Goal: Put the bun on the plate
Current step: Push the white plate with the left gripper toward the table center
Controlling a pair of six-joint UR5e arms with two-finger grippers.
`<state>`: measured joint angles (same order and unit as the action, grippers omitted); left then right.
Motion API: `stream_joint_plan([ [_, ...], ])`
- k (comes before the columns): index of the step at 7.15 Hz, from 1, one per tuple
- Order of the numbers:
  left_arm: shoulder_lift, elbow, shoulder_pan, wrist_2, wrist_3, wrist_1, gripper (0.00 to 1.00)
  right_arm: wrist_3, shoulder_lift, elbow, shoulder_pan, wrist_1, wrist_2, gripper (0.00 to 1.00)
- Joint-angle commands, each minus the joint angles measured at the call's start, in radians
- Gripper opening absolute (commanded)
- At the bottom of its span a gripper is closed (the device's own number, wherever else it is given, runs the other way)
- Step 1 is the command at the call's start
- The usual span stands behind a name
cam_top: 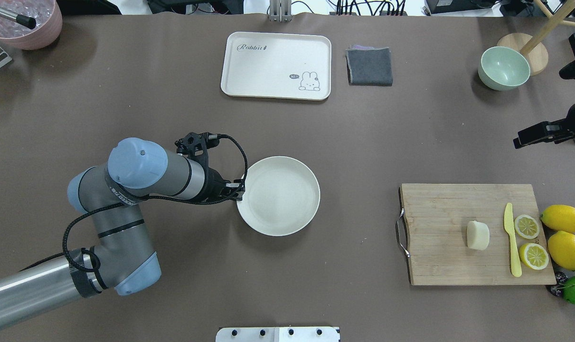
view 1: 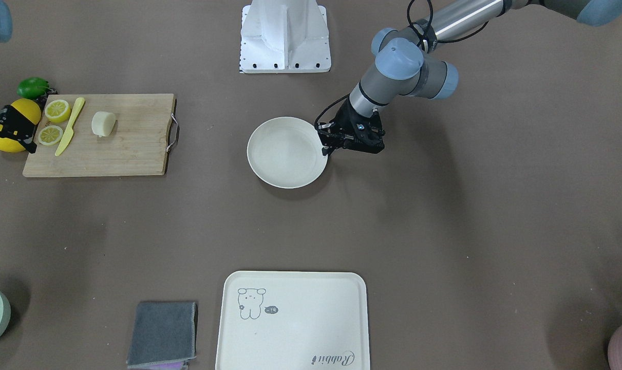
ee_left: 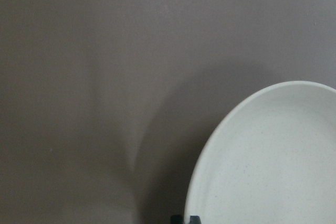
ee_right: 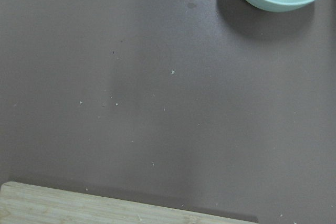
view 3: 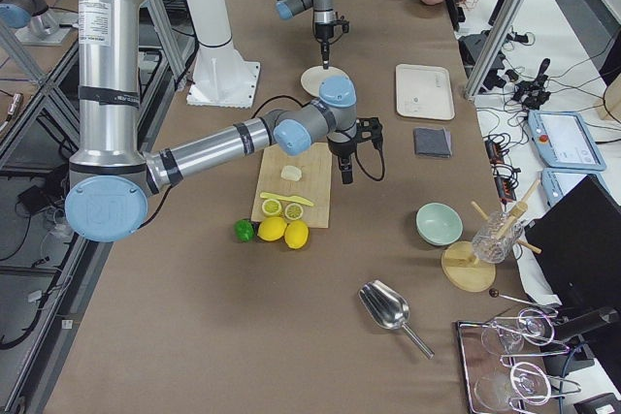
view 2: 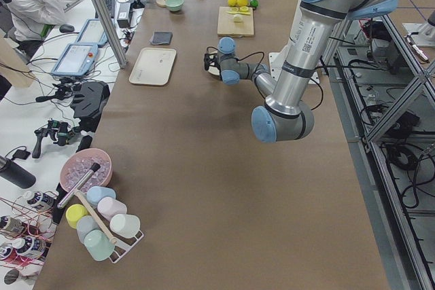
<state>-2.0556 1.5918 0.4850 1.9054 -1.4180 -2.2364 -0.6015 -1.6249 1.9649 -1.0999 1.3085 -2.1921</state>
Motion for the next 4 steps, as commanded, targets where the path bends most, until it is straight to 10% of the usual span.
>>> stream_joint_plan([
  [1, -0.001, 0.002, -0.005, -0.006, 0.002, 0.001, 0.45, 0.0, -0.001, 0.002, 0.0, 0.0, 0.0, 1.0],
  [2, 0.0, 0.007, -0.002, -0.006, 0.01, 0.0, 0.96, -0.001, -0.001, 0.002, 0.0, 0.0, 0.0, 1.0],
  [4, 0.014, 0.063, 0.087, 0.082, 0.011, 0.02, 0.97, -0.094, 0.017, 0.009, 0.006, -0.002, 0.002, 1.0],
])
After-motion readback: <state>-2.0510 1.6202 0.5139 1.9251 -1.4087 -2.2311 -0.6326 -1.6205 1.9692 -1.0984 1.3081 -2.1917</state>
